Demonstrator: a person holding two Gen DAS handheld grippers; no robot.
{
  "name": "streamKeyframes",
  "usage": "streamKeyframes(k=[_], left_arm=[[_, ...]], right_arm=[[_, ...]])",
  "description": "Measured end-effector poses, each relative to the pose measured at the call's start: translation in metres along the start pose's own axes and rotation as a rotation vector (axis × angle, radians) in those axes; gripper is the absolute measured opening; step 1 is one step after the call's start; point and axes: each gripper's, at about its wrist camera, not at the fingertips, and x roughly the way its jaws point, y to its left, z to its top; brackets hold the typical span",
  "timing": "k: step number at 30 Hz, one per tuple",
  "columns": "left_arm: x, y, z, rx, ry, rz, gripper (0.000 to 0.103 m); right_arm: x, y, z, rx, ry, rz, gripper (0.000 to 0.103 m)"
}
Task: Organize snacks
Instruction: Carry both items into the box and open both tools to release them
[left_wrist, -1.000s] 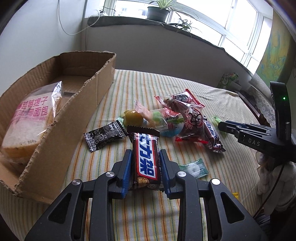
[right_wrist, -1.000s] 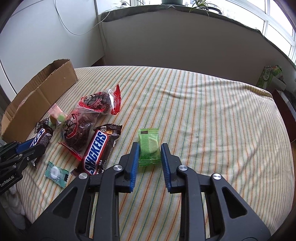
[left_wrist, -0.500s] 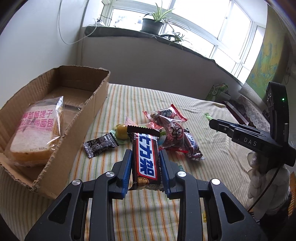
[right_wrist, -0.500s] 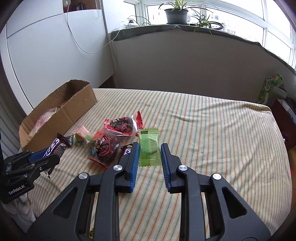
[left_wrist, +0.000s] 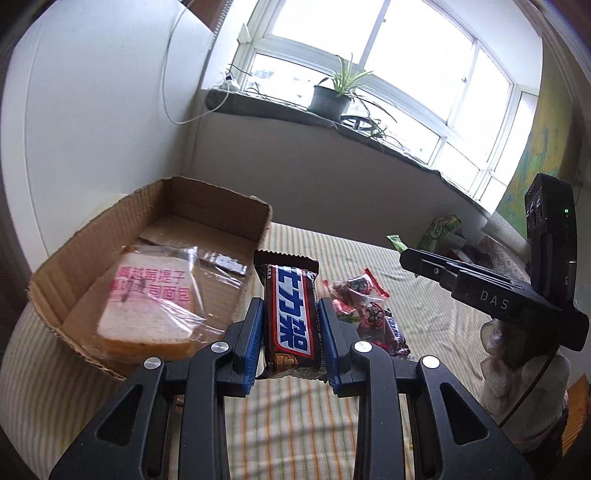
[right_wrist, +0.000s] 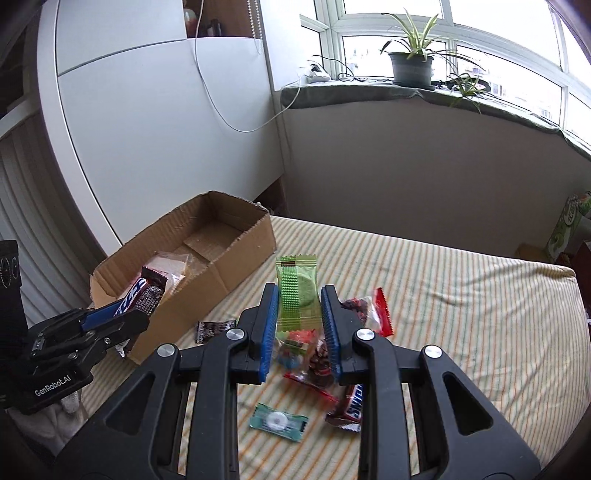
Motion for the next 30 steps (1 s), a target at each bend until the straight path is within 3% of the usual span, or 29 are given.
streamKeyframes(k=[16,30], left_arm=[[-0.023,0.078,0.005,-0.13,-0.063,0.141,0.028],[-0.016,0.099,0.006,-0.159,-0.05,0.169,0.028]], right_arm=[[0.068,0.069,0.044,-0.054,0.03,0.072,0.025],[0.108,0.1,0.044,-0.076,0.081,0.09,0.025]])
